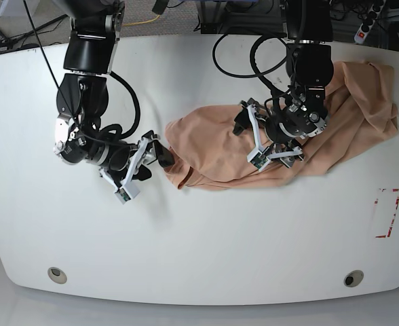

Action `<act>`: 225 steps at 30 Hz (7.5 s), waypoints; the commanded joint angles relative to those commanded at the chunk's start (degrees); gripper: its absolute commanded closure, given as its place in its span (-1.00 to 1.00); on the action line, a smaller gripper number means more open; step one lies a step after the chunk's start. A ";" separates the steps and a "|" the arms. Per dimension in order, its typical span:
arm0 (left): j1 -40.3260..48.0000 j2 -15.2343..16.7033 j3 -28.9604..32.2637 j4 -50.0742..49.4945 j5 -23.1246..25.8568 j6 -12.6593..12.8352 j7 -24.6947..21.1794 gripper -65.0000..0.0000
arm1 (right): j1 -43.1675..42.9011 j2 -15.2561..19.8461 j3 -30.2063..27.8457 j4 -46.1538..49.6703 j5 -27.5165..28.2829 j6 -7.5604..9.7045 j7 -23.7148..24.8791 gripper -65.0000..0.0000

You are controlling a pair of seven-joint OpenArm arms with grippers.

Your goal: Fold the T-shirt properly

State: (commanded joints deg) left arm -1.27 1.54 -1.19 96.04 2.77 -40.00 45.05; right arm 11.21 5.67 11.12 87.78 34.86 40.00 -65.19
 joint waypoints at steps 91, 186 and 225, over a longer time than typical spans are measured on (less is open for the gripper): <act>-4.66 -15.30 -42.20 -13.10 -10.90 0.00 15.12 0.15 | -2.46 -3.96 -6.86 -3.25 0.09 0.00 1.49 1.00; -1.93 -17.32 -40.09 -7.47 -11.16 0.00 17.14 1.00 | -0.18 -0.35 -2.20 -3.25 0.35 0.00 3.08 1.00; -44.04 -18.90 -31.91 13.36 -10.99 1.71 23.56 1.00 | 47.12 19.16 -7.12 -11.96 -0.09 0.00 2.64 1.00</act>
State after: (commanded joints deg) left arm -45.32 -17.36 -33.10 109.41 -8.22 -38.29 68.62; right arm 58.33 24.84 4.00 75.82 34.77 40.00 -62.55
